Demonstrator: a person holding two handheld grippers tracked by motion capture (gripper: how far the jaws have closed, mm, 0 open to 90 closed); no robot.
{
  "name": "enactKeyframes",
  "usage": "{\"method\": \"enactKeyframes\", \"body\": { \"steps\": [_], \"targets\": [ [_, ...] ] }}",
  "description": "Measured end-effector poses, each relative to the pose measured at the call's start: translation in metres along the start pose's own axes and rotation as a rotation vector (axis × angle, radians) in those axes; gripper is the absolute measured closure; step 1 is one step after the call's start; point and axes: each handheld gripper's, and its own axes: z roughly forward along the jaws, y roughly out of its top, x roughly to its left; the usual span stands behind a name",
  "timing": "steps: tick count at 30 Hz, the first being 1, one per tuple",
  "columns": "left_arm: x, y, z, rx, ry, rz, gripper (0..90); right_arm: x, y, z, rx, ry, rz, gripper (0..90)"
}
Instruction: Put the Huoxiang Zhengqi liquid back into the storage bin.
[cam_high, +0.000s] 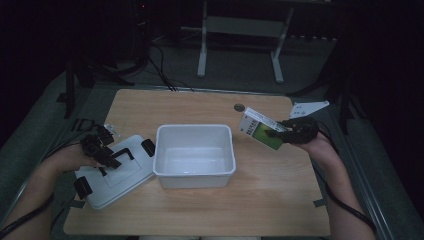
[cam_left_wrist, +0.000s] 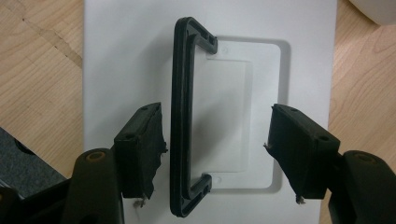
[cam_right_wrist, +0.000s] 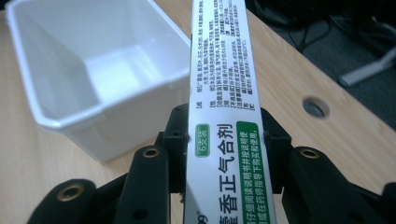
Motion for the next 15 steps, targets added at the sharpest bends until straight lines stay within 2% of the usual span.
{"method": "enactKeyframes", "body": {
  "steps": [6,7,8,9,11,14,15],
  "targets": [
    [0.0,-0.001,0.0,0.012,0.001,0.0,35.8,0.013,0.024,0.007,-0.021,0.074,-0.068,63.5],
    [0.0,-0.001,0.0,0.012,0.001,0.0,35.8,0.013,0.024,0.007,-0.021,0.074,-0.068,63.5],
    [0.0,-0.001,0.0,0.015,0.002,0.003,35.8,0.015,0.028,0.009,-0.026,0.09,-0.08,63.6],
    [0.0,-0.002,0.0,0.013,0.0,0.002,35.8,0.023,0.039,0.014,-0.031,0.126,-0.117,63.5],
    [0.0,-0.002,0.0,0.014,0.001,0.005,35.8,0.025,0.041,0.015,-0.034,0.137,-0.126,63.5],
    [0.0,-0.004,0.001,0.017,0.0,0.006,35.8,0.037,0.055,0.024,-0.046,0.2,-0.17,63.6],
    [0.0,-0.004,0.001,0.017,0.0,0.006,35.8,0.037,0.055,0.024,-0.046,0.2,-0.17,63.6]
  ]
}}
